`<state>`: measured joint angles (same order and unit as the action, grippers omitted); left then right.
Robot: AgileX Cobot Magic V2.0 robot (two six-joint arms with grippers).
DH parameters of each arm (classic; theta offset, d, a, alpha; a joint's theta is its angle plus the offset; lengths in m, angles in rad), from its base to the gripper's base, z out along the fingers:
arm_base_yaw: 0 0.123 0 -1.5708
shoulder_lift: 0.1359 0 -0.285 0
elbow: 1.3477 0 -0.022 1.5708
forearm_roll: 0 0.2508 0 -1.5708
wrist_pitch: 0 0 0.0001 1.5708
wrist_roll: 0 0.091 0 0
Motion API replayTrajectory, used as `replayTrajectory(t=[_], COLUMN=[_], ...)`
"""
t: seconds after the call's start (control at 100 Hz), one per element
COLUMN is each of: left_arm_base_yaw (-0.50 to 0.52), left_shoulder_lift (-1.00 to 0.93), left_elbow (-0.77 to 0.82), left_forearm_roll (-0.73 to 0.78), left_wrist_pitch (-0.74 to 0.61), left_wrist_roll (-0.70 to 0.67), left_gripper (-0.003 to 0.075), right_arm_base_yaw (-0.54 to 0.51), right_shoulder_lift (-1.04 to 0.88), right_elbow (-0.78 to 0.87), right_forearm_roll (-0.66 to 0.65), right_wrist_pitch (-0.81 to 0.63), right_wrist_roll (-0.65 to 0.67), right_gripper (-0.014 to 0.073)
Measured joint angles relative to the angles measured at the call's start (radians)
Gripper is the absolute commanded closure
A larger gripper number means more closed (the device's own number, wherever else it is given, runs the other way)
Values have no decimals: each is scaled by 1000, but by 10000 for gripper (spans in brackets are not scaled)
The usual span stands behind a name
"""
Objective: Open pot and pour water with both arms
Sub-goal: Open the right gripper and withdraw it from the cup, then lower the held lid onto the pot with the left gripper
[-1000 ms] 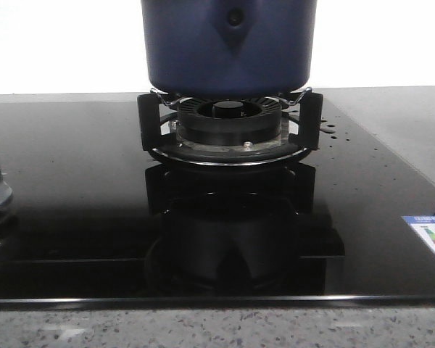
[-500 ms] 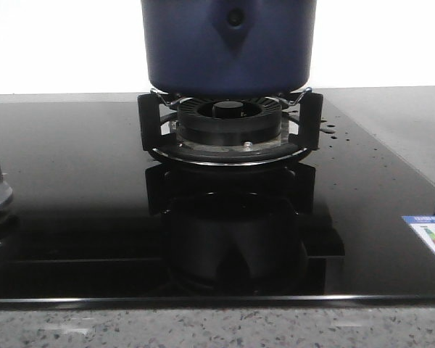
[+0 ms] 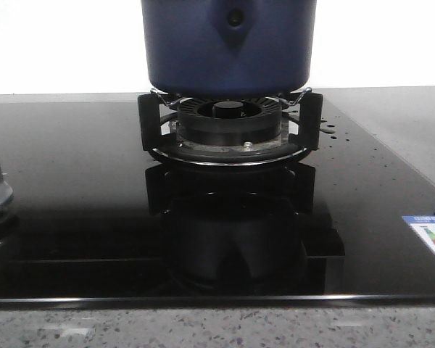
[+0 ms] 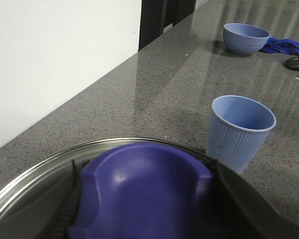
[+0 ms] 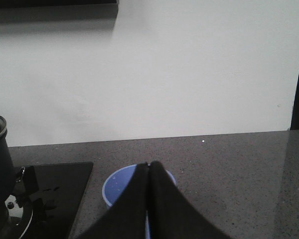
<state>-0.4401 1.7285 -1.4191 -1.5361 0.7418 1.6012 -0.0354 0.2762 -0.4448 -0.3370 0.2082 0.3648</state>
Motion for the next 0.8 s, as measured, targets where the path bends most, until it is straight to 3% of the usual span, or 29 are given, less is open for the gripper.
replayTrajectory(t=[0.37,0.42,0.54,0.61,0.72,0.8], left_arm_base_yaw=[0,0,0,0,0,7], left_shoulder_lift=[0,0,2,2,-21,-62], left_elbow=[0,0,0,0,0,0], left_forearm_roll=[13,13,15,12,-5,-12], left_wrist_pitch=[-39,-35,-33,-33,-33,-25], left_wrist_roll=[-1,-1,35,44,49,44], left_gripper=[428,365,115,56,111,258], right_arm_base_yaw=[0,0,0,0,0,0], right_shoulder_lift=[0,0,0,0,0,0], right_elbow=[0,0,0,0,0,0], right_forearm_roll=[22,22,22,22,22,22], right_wrist_pitch=[3,3,3,3,3,3], right_wrist_roll=[0,0,0,0,0,0], right_gripper=[659,659,659,659,659,659])
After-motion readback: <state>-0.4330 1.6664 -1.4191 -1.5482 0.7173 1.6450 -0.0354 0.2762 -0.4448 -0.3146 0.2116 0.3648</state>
